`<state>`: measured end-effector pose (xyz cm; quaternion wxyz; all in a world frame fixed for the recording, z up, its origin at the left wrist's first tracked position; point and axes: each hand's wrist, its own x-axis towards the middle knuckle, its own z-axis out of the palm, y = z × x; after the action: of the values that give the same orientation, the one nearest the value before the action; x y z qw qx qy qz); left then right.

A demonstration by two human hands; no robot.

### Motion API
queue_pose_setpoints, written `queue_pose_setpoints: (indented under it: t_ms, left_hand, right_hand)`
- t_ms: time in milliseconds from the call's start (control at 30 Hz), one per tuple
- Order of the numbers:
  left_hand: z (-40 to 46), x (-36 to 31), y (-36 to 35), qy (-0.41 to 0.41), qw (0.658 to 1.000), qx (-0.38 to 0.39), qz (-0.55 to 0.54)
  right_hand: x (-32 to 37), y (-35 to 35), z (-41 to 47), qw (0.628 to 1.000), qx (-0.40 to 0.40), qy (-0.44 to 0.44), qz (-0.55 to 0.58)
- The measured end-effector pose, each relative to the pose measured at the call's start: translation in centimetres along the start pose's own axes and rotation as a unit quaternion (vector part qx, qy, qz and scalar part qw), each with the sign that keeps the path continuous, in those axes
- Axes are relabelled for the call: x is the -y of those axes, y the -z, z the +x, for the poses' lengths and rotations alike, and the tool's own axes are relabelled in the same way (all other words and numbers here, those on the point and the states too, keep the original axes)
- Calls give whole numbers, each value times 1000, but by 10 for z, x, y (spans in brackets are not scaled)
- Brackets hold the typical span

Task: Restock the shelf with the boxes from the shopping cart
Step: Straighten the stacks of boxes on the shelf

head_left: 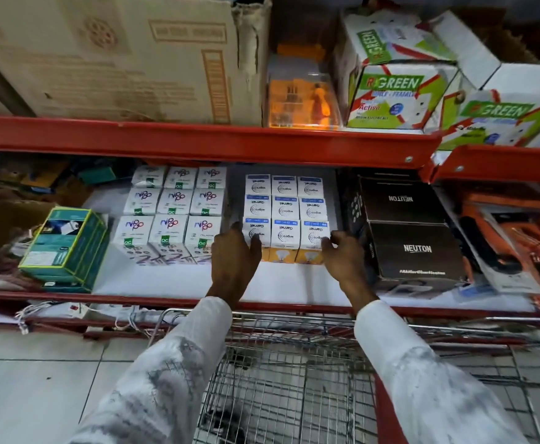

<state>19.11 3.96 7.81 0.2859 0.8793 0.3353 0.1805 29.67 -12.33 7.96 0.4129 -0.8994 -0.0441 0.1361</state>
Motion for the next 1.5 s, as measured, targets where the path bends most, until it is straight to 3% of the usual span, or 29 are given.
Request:
queue_pose_setpoints:
  t_ms: [467, 600, 700, 833, 933, 1067, 1233, 1400, 1500]
  left_hand:
    - [3, 14, -11, -2, 1000, -2, -9]
    - [-2, 9, 4, -35, 999, -13, -11]
    - [-13, 7, 33, -58, 997, -42, -22]
    - [-23, 39, 86, -47, 993, -95, -55]
    - [-17, 78, 120, -10, 988, -139, -71]
    - [2, 126, 141, 95, 977, -179, -71]
    - [23, 156, 146, 216, 968, -75, -105]
    - [30, 167, 141, 306, 921, -16, -240]
    - [34, 178, 133, 317, 903, -7, -289]
  right_hand:
    - [1, 1, 1, 1000, 6, 10, 24]
    - [4, 2, -2, 1000, -9, 4, 18]
    - [19, 1, -17, 996, -74, 41, 17]
    - [54, -21, -49, 969, -178, 163, 58]
    - [82, -55, -72, 966, -142, 195, 89]
    - [102, -105, -84, 981, -52, 175, 72]
    - [104, -141, -85, 987, 19, 160, -13]
    - [105, -156, -83, 992, 20, 123, 0]
    - [106, -163, -81, 995, 8, 102, -3]
